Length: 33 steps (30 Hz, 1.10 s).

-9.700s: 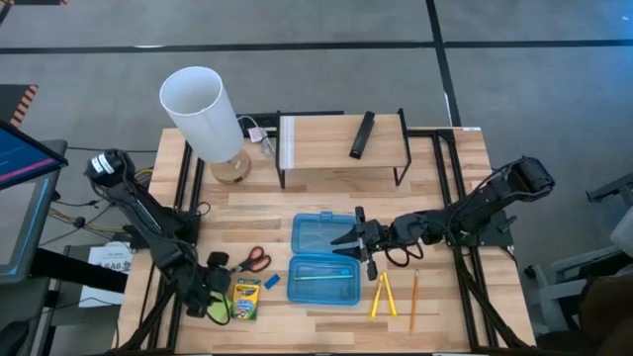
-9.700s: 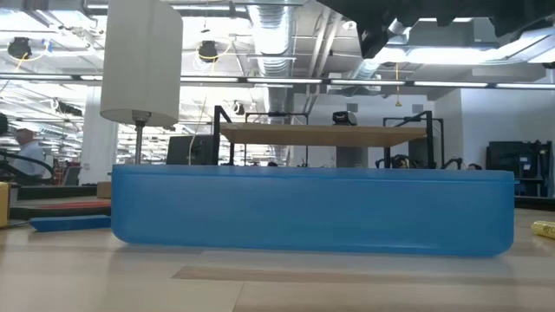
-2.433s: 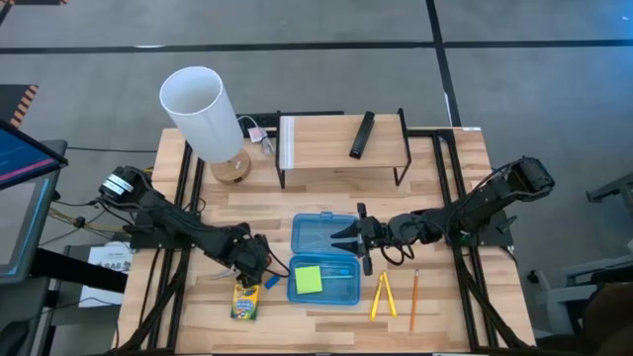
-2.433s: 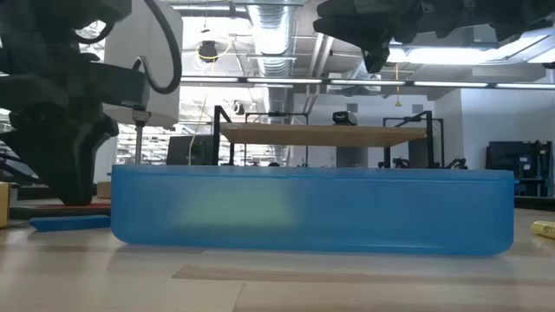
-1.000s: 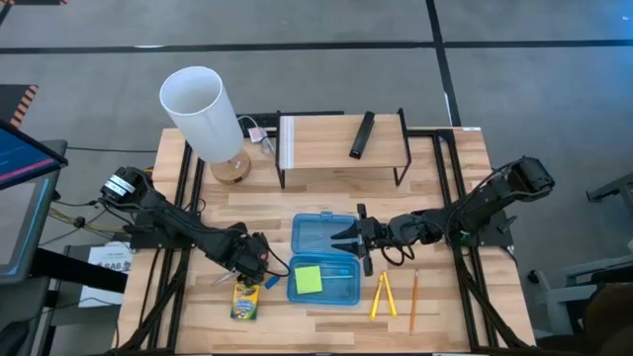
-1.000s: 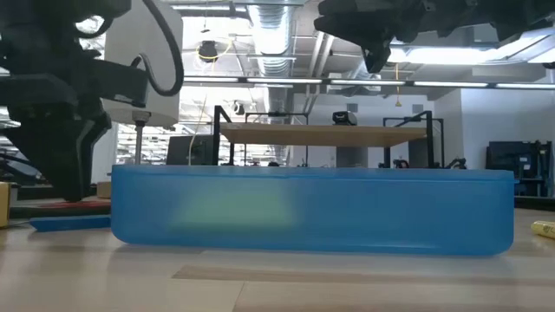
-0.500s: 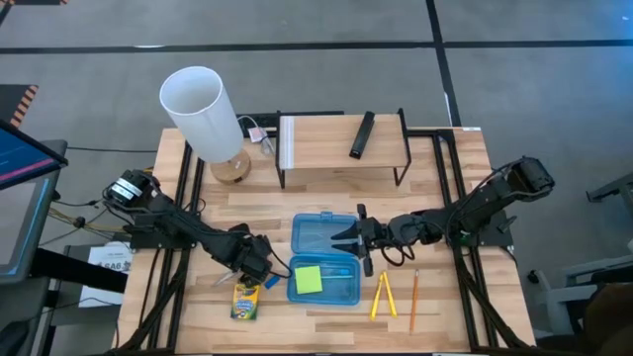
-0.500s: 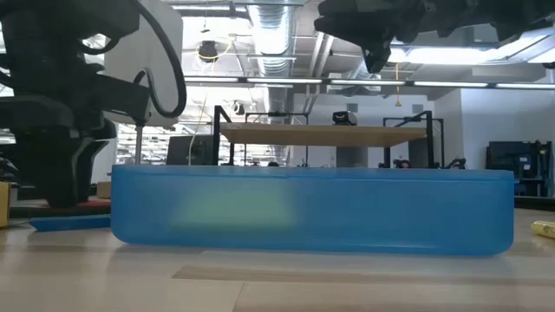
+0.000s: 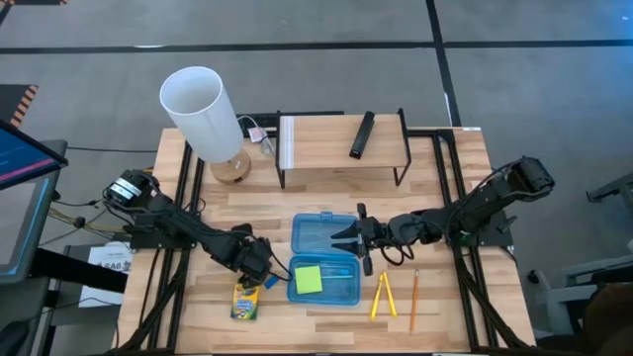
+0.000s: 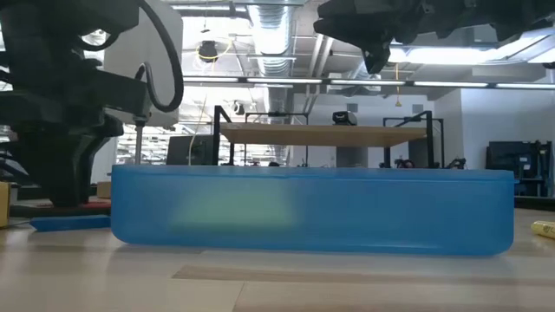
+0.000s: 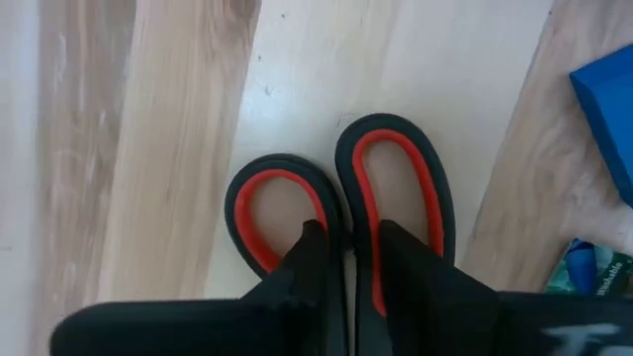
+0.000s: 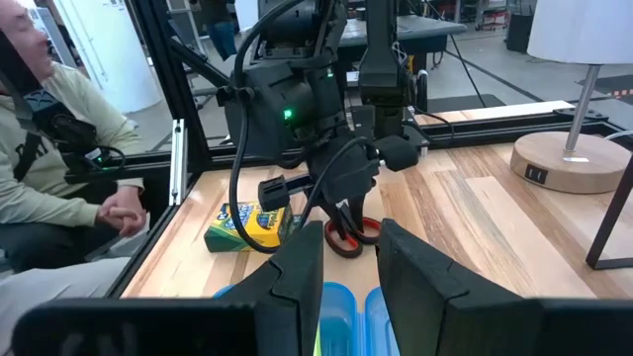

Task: Pack school essentials
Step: Put the black scissors into the blue supply box

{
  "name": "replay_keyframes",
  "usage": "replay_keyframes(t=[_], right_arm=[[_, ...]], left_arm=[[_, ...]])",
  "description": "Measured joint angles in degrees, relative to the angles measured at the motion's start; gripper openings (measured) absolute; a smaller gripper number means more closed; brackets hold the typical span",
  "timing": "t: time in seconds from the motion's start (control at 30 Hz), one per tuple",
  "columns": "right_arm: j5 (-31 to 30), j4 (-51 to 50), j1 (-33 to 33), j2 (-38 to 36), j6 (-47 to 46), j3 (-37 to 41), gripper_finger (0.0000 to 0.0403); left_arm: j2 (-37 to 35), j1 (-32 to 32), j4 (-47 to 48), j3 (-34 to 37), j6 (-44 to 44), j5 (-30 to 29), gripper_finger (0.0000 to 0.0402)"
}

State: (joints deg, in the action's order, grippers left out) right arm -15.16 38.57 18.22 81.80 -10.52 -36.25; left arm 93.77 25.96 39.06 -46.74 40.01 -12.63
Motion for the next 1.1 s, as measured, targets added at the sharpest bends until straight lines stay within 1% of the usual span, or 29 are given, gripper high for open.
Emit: replay_keyframes(t=[0.1,0.2,0.37,0.5,0.73,0.8,0.87,1.03,1.1], right_arm=[[-0.02,0.0,0.0,0.0,0.0,0.0,0.0118],[0.01,0.0,0.0,0.0,0.0,0.0,0.0118],[0.01,0.0,-0.09,0.0,0.0,0.0,0.0118],[0.01,0.0,-0.34,0.0,-0.04,0.0,0.0118],[0.01,0.0,-0.37,0.0,-0.13,0.0,0.0118],[0.01,0.0,-0.37,0.0,-0.13,0.0,0.0118],[0.01,0.0,-0.37,0.0,-0.13,0.0,0.0118],[0.03,0.24,-0.7,0.0,-0.18,0.0,0.0118],[0.03,0.24,-0.7,0.0,-0.42,0.0,0.0118]], left_arm=[[-1.27,-0.12,0.3,0.11,-2.49,-1.54,0.003],[-2.75,-0.24,1.45,0.39,-3.61,-1.43,0.0031],[-5.56,-0.2,3.25,0.36,-4.26,-1.32,0.0002],[-6.91,-0.2,4.33,0.33,-4.28,-1.66,0.0],[-7.06,-0.15,4.07,0.24,-4.41,-0.8,0.0003],[-7.08,-0.26,4.07,0.24,-4.4,0.62,0.0014],[-7.09,-0.24,4.05,0.24,-4.66,0.87,0.0034],[-7.12,-0.13,3.33,0.15,-8.33,-1.58,0.0099],[-7.12,-0.51,3.22,0.15,-9.12,-1.9,0.0118]])
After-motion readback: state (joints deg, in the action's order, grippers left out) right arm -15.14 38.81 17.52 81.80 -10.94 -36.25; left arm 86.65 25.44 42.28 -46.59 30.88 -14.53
